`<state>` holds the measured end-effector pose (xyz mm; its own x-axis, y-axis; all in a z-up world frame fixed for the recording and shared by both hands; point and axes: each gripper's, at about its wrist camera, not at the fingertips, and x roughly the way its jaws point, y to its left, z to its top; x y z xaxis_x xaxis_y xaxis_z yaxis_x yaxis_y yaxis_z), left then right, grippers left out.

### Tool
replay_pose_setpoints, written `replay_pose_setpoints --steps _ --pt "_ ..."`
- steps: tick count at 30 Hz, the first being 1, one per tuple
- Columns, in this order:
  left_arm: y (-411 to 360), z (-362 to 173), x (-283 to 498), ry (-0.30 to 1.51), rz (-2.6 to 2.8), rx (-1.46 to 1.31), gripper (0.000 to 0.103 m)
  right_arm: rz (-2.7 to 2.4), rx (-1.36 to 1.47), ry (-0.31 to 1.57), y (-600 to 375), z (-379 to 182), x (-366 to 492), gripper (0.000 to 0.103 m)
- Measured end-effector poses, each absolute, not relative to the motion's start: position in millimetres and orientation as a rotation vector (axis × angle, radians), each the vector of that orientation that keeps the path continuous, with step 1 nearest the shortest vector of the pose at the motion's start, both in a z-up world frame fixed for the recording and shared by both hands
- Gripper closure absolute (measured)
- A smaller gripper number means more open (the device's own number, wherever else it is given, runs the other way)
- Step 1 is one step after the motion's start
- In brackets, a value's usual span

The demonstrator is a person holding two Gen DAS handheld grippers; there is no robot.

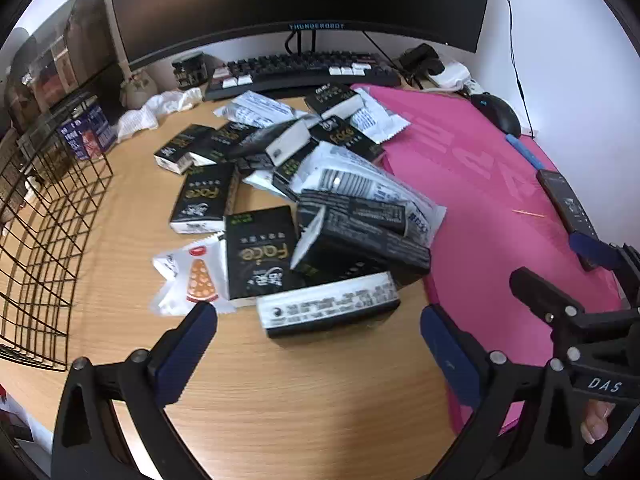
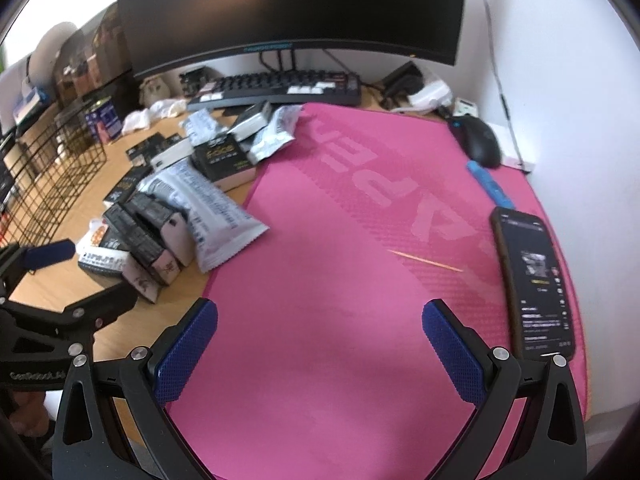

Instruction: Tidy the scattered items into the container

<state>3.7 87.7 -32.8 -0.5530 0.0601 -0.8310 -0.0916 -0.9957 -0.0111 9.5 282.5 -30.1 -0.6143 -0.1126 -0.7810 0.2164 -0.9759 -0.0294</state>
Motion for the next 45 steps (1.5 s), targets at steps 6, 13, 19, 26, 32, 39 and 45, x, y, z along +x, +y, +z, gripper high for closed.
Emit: replay_pose_setpoints --steps 6,13,19,26,32,39,45 --pt "90 -42 -2 0.111 2.697 -1.475 0.026 -2.648 1.269 0.207 277 -33 9 0.000" --pt "68 -44 1 0.091 2.682 -1.523 0.033 -2.612 1.254 0.207 262 -39 6 0.000" --pt "31 -43 9 0.053 2.735 -1.578 0.033 -2.529 1.183 0.233 220 -32 10 0.000" --pt "16 -43 11 0.010 2.732 -1.601 0.033 -2.492 1.159 0.260 187 -29 1 0.000" --pt "16 -44 11 0.021 2.739 -1.608 0.033 -2.421 1.238 0.237 181 -38 -11 0.062" --pt "21 -44 8 0.032 2.748 -1.612 0.032 -2.364 1.298 0.219 188 -47 -4 0.101" --pt "22 -46 5 0.037 2.746 -1.622 0.032 -2.408 1.272 0.201 205 -43 5 0.095"
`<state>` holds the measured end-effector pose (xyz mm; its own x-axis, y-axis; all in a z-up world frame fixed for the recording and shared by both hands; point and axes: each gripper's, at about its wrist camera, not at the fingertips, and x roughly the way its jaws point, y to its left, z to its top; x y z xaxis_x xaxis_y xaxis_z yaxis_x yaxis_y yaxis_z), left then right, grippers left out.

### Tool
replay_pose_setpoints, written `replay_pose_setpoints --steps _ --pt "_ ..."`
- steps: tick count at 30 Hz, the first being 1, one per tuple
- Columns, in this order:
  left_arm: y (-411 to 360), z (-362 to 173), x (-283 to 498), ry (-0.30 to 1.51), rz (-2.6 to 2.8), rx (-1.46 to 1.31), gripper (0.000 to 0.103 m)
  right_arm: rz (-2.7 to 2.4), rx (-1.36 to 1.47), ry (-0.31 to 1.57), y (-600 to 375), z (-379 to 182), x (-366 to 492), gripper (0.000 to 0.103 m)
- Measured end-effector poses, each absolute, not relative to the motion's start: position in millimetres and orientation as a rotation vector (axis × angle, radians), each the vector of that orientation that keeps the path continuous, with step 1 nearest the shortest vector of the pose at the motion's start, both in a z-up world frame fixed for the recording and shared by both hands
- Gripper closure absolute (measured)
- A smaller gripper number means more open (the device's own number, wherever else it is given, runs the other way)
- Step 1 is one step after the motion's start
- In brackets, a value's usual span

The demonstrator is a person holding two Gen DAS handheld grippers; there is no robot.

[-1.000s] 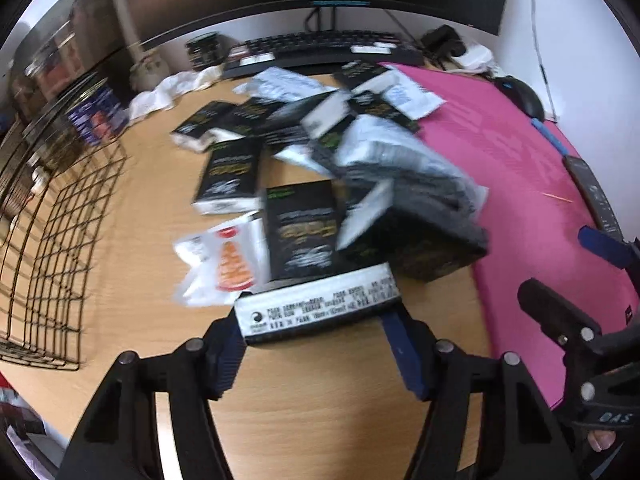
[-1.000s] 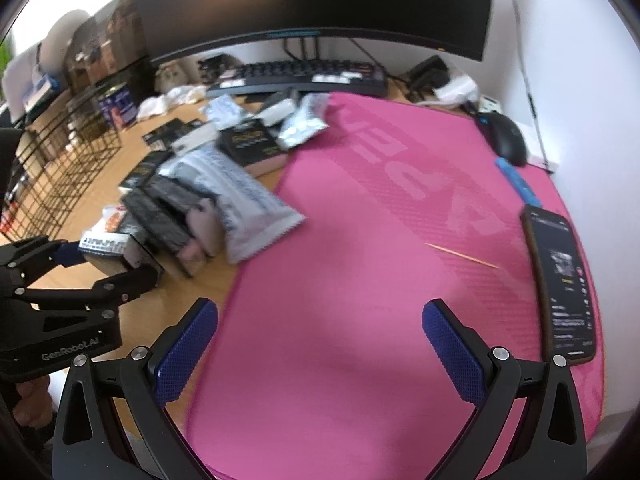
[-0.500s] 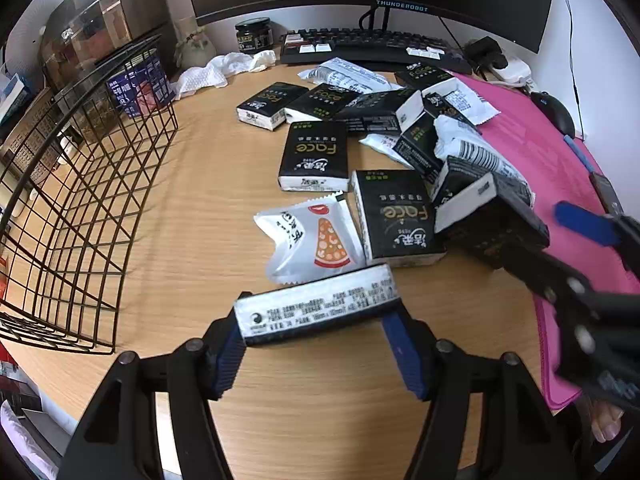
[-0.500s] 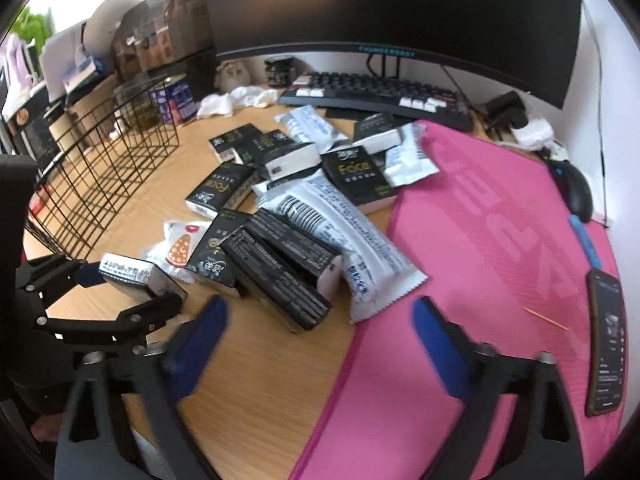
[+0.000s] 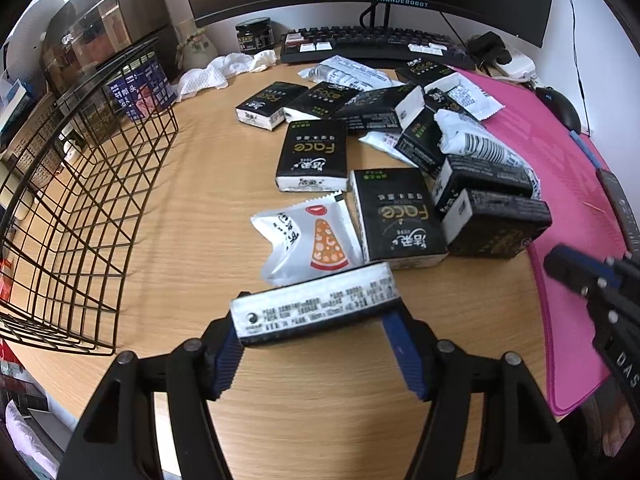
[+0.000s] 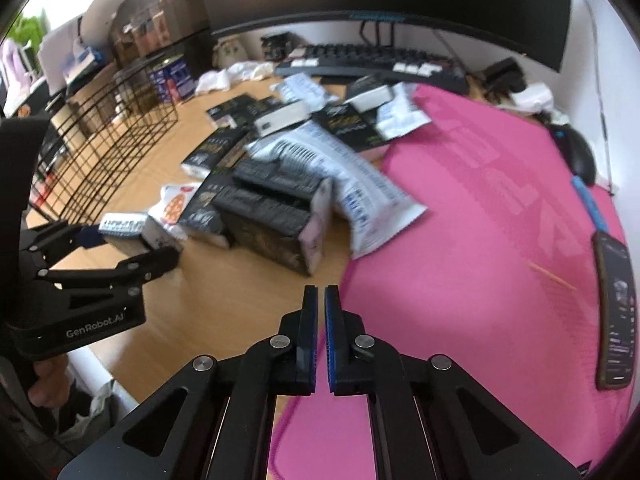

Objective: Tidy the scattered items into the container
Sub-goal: 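Hold the white-labelled box in the left tool while the right tool approaches black tissue packs, then grasp a slim black box with the right tool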

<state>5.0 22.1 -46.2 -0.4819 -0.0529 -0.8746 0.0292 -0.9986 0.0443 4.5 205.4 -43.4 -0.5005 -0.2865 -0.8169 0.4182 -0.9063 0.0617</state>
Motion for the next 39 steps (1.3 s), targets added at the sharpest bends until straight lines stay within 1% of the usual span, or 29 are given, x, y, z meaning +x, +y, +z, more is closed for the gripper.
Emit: replay_pose_setpoints --steps 1,3,5,6,8,10,11,17,21,22,23,26,30,32,36,39 --pt "22 -46 5 -0.035 -2.663 1.576 0.032 -2.418 1.265 0.209 205 -42 4 0.093" --pt "19 -47 4 -0.028 -2.658 1.580 0.032 -2.412 1.267 0.202 200 -42 2 0.083" --pt "17 -47 4 -0.030 -2.651 1.575 0.032 -2.380 1.275 0.171 193 -42 -2 0.062" --pt "15 -48 4 -0.029 -2.647 1.574 0.032 -2.370 1.269 0.158 189 -42 -3 0.058" --pt "12 -49 4 -0.022 -2.640 1.576 0.032 -2.378 1.252 0.153 184 -40 -4 0.044" --pt "9 -51 4 -0.021 -2.637 1.578 0.030 -2.403 1.242 0.160 180 -39 -5 0.037" --pt "8 -51 4 -0.020 -2.637 1.576 0.029 -2.408 1.241 0.154 179 -40 -7 0.036" --pt "-1 -48 6 0.014 -2.631 1.559 0.028 -2.427 1.238 0.139 175 -44 -20 0.036" --pt "1 -46 5 0.003 -2.631 1.543 0.025 -2.405 1.207 0.090 174 -45 -26 0.036" --pt "2 -47 4 -0.003 -2.627 1.543 0.025 -2.391 1.205 0.079 174 -46 -27 0.040" --pt "2 -48 4 -0.003 -2.625 1.546 0.025 -2.374 1.213 0.069 174 -47 -27 0.056" --pt "2 -48 3 0.008 -2.630 1.555 0.025 -2.349 1.231 0.072 174 -51 -25 0.076" --pt "3 -49 3 0.000 -2.628 1.552 0.025 -2.318 1.248 0.072 179 -52 -14 0.079" --pt "3 -50 2 0.007 -2.624 1.561 0.025 -2.297 1.254 0.073 181 -51 -6 0.084" --pt "4 -52 1 0.001 -2.621 1.567 0.025 -2.321 1.231 0.198 176 -52 11 0.081" --pt "3 -51 1 -0.004 -2.620 1.558 0.025 -2.365 1.206 0.229 174 -53 11 0.069"
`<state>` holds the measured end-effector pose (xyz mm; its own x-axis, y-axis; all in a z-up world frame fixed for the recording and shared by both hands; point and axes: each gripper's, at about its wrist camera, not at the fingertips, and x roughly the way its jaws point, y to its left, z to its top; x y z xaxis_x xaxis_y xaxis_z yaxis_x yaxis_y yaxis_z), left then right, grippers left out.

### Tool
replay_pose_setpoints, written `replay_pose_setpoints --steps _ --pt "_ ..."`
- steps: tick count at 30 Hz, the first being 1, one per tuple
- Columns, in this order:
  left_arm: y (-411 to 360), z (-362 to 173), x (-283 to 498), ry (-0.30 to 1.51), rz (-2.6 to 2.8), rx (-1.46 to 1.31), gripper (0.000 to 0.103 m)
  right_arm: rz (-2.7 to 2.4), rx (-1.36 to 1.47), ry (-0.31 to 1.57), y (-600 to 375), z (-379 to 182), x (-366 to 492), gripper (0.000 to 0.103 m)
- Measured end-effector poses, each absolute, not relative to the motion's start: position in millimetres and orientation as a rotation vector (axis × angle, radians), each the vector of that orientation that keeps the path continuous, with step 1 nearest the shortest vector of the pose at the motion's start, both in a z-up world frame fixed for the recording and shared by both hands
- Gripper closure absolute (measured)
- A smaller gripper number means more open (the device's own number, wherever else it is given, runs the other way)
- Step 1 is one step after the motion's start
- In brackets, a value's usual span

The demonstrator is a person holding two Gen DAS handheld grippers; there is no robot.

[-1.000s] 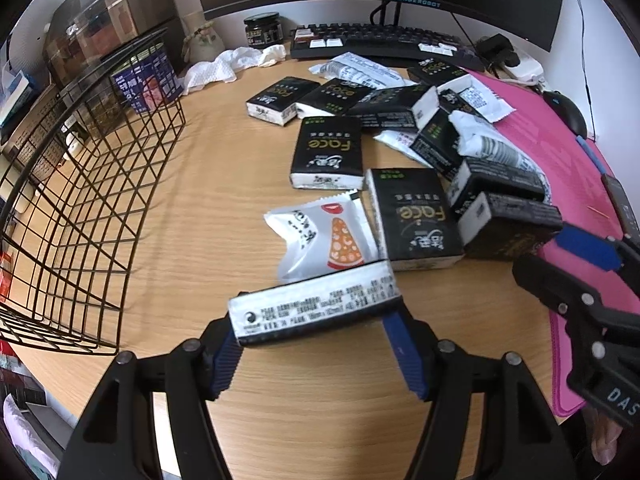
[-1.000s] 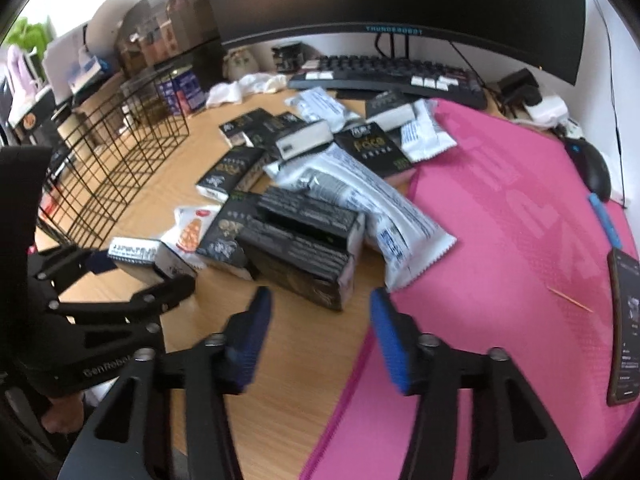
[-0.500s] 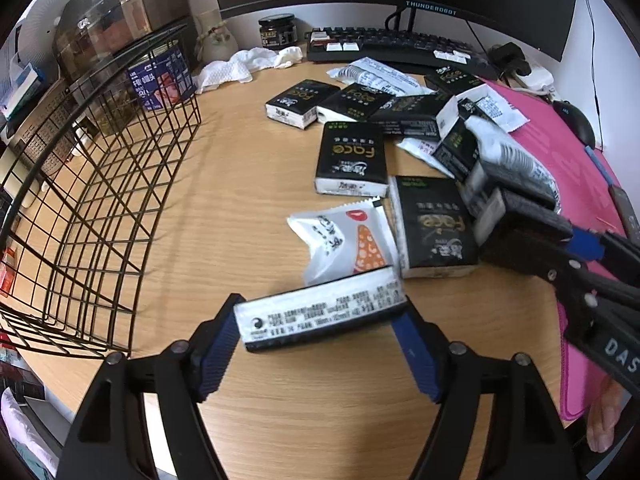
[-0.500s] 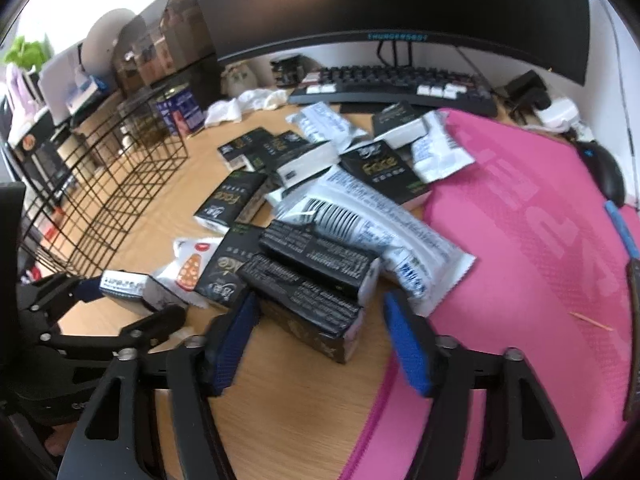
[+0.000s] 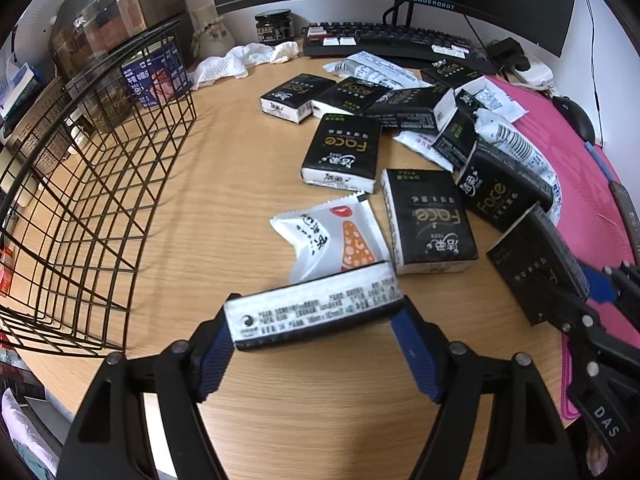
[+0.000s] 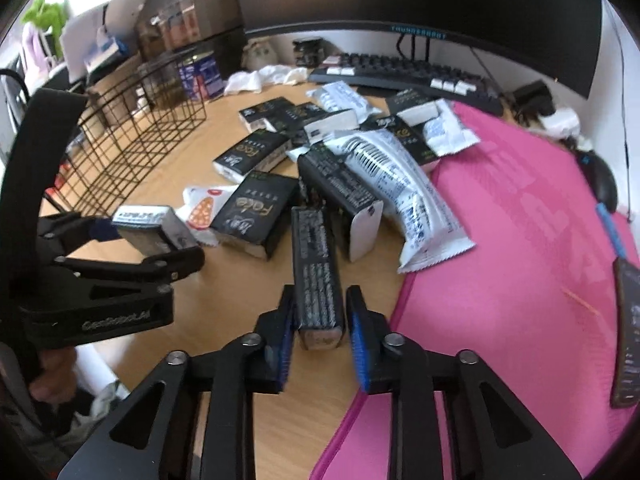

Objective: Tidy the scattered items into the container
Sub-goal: 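Grasp a slim black box with the right tool, then carry both boxes to the wire basket and open both tools to drop them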

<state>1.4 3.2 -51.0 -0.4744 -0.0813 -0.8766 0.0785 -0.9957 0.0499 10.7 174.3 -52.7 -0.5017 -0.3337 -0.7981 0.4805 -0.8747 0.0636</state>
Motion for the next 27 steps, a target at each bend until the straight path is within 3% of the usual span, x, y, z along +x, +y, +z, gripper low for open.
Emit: replay_pose_setpoints --steps 1,4,6,7,18,27 --pt "2 -51 1 -0.003 -2.619 1.555 0.025 -2.368 1.206 0.224 174 -53 8 0.063" --pt "-1 -52 -1 0.000 -2.606 1.553 0.025 -2.344 1.209 0.195 172 -53 0 0.063" --pt "-1 -52 -2 -0.019 -2.606 1.549 0.026 -2.311 1.217 0.155 172 -53 -4 0.071" --pt "-1 -52 -2 -0.029 -2.609 1.555 0.032 -2.306 1.219 0.156 170 -53 -5 0.084" --pt "5 -31 4 -0.070 -2.655 1.505 0.033 -2.309 1.173 0.187 164 -38 5 0.084" --pt "-39 56 18 -0.015 -2.701 1.221 0.033 -2.256 1.016 0.216 124 18 6 0.084"
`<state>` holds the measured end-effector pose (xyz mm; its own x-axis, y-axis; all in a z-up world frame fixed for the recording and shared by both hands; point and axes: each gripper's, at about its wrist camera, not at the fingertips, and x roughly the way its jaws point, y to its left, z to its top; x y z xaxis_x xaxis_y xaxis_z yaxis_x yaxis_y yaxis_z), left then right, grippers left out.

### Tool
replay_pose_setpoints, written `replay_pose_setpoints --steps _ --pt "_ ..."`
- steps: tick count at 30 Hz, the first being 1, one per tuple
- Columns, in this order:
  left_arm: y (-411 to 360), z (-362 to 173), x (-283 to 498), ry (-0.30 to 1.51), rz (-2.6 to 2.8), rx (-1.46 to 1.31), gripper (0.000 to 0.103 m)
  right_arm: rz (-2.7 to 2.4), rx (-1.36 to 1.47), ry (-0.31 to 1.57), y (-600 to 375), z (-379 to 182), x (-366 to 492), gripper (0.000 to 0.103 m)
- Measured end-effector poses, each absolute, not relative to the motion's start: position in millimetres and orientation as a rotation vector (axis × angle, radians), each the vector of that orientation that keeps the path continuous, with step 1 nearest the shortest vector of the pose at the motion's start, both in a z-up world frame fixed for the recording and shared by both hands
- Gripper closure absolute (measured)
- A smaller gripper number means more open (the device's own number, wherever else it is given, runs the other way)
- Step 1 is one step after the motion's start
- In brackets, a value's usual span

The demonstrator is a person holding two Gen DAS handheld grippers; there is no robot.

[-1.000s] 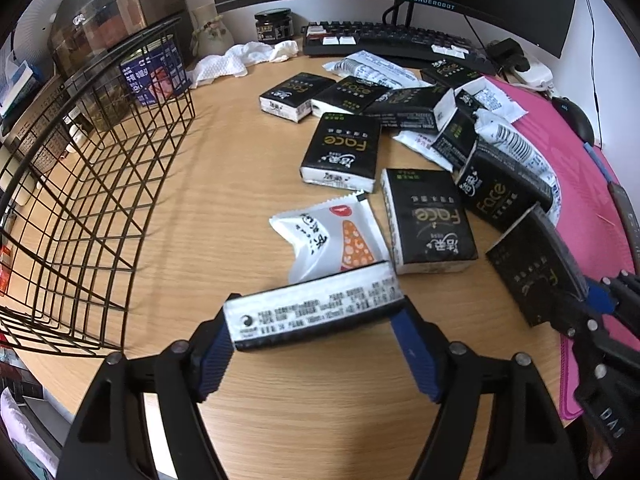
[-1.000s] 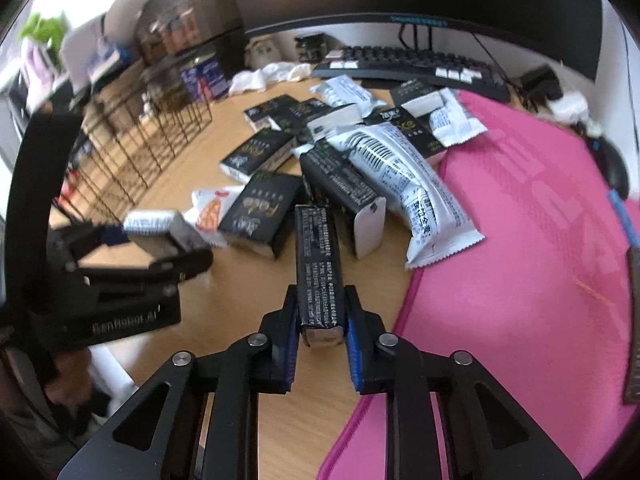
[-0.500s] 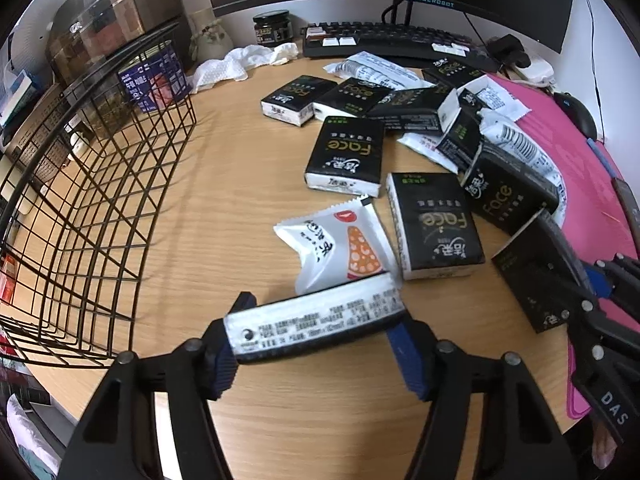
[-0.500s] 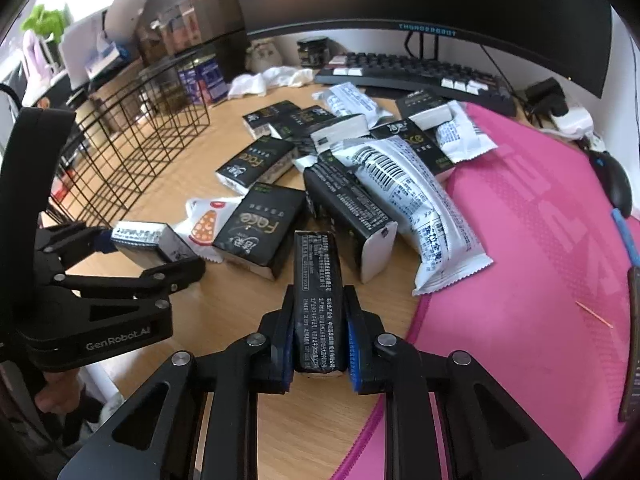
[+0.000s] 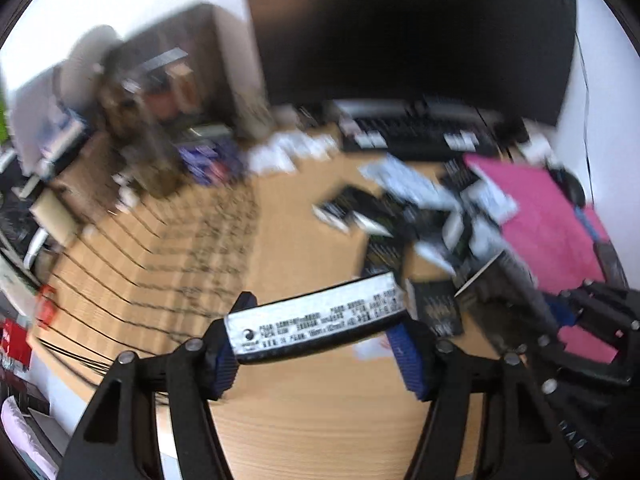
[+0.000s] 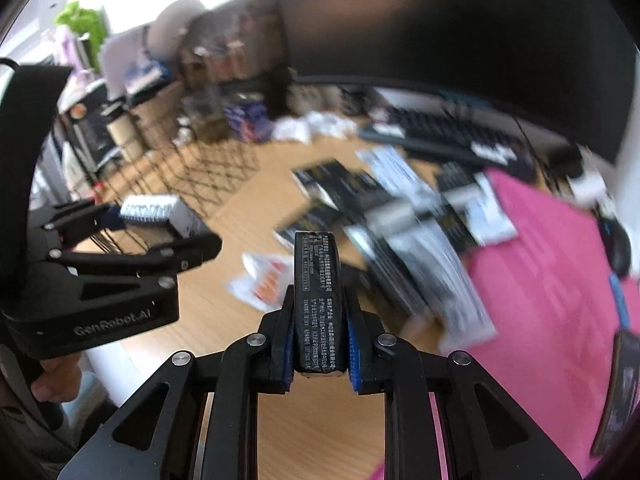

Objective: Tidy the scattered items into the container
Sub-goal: 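Carry both boxes to the wire basket and open both tools to drop them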

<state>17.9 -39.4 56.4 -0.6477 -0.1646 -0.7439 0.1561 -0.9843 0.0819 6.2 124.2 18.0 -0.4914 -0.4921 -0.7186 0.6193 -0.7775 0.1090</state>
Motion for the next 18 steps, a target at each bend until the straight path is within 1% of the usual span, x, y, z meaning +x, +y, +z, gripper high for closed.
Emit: replay_pose_setpoints --steps 4,8,14,17,18 --pt "-94 78 28 0.082 -2.635 1.141 0.033 -2.184 0.907 0.264 73 48 9 0.084" --pt "-153 81 38 0.131 -2.515 1.094 0.033 -2.089 0.846 0.275 7 67 8 0.084" --pt "-209 67 43 0.226 -2.419 1.109 0.033 -1.955 0.879 0.291 -77 55 11 0.084" --pt "-218 61 41 0.239 -2.413 1.134 0.032 -1.950 0.881 0.321 -95 49 16 0.083" --pt "-219 60 41 0.247 -2.417 1.131 0.030 -1.955 0.876 0.330 -97 48 17 0.082"
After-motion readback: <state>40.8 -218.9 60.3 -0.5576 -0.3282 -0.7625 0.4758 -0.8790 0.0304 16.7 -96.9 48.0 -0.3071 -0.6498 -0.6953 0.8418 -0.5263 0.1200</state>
